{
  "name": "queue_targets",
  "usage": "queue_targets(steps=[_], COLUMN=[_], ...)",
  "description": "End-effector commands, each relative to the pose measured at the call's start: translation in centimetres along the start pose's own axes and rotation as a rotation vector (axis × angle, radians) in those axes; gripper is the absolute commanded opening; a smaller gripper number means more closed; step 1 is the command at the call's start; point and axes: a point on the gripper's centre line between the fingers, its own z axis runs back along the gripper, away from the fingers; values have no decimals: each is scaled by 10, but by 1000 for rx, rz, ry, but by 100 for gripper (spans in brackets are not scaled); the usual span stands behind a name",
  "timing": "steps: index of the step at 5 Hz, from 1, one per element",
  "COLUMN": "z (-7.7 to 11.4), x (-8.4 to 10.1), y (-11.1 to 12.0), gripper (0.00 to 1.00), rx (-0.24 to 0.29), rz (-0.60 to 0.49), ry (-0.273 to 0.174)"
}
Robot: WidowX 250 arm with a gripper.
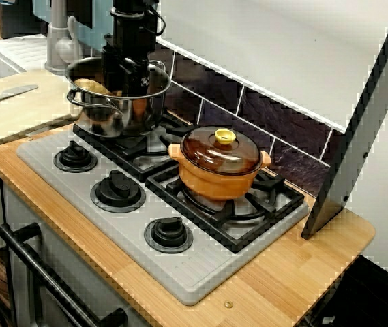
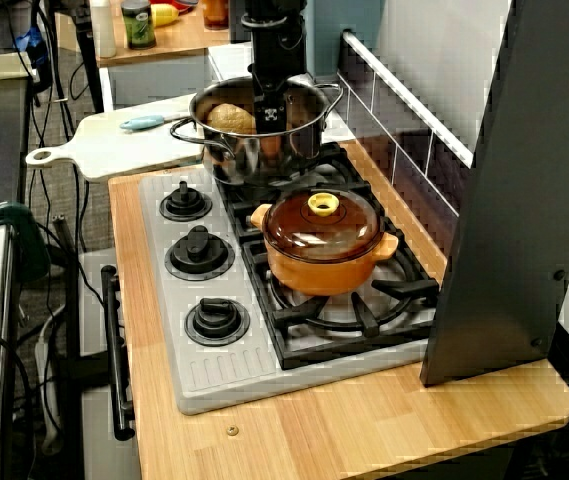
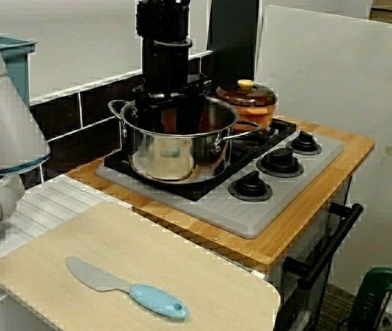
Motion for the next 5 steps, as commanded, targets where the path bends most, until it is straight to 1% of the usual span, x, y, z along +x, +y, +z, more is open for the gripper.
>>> queue_targets(steps=[1,3,4,5], z=[16,16,18,20], x=[7,7,6,4], y=[-2,-3,-2,-1], gripper=[100,100,100,100], rx=[36,36,37,44], rz=[9,10,31,59], ry=[-48,-47,-50,-38])
